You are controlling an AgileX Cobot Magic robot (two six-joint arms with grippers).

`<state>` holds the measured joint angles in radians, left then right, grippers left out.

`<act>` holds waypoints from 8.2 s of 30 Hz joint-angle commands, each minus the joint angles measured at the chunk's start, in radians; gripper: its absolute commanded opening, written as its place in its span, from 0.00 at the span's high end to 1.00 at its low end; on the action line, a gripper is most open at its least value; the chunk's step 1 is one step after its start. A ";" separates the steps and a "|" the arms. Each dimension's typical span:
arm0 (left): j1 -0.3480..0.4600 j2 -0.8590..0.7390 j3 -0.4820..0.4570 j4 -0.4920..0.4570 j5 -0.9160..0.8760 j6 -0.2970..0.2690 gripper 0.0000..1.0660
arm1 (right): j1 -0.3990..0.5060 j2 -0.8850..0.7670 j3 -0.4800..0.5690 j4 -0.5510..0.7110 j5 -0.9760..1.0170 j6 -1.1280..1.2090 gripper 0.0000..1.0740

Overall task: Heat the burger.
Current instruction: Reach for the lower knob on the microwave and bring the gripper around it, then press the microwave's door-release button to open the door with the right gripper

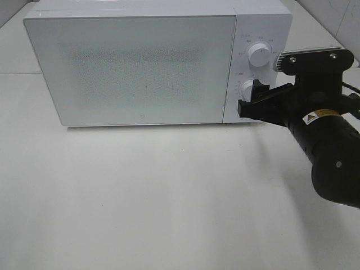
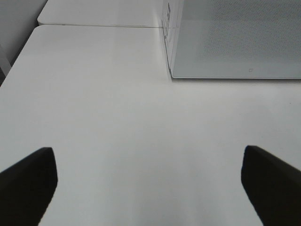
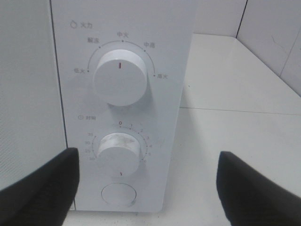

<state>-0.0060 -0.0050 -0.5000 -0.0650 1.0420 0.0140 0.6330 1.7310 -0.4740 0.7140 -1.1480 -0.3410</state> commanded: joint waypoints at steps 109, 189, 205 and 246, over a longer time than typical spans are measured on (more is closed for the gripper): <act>0.000 -0.026 0.003 -0.007 -0.006 0.002 0.06 | -0.049 0.331 -0.301 -0.145 -0.028 0.470 1.00; 0.000 -0.026 0.003 -0.007 -0.006 0.002 0.06 | -0.048 0.032 -0.210 -0.219 0.360 1.171 0.36; 0.000 -0.026 0.003 -0.007 -0.006 0.002 0.06 | -0.049 -0.184 -0.211 -0.245 0.922 0.380 0.25; 0.000 -0.026 0.003 -0.007 -0.006 0.002 0.06 | -0.049 -0.687 -0.346 -0.821 2.055 0.538 0.29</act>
<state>-0.0060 -0.0050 -0.5000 -0.0650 1.0420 0.0140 0.5890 1.0760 -0.8150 -0.0910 0.8400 0.1910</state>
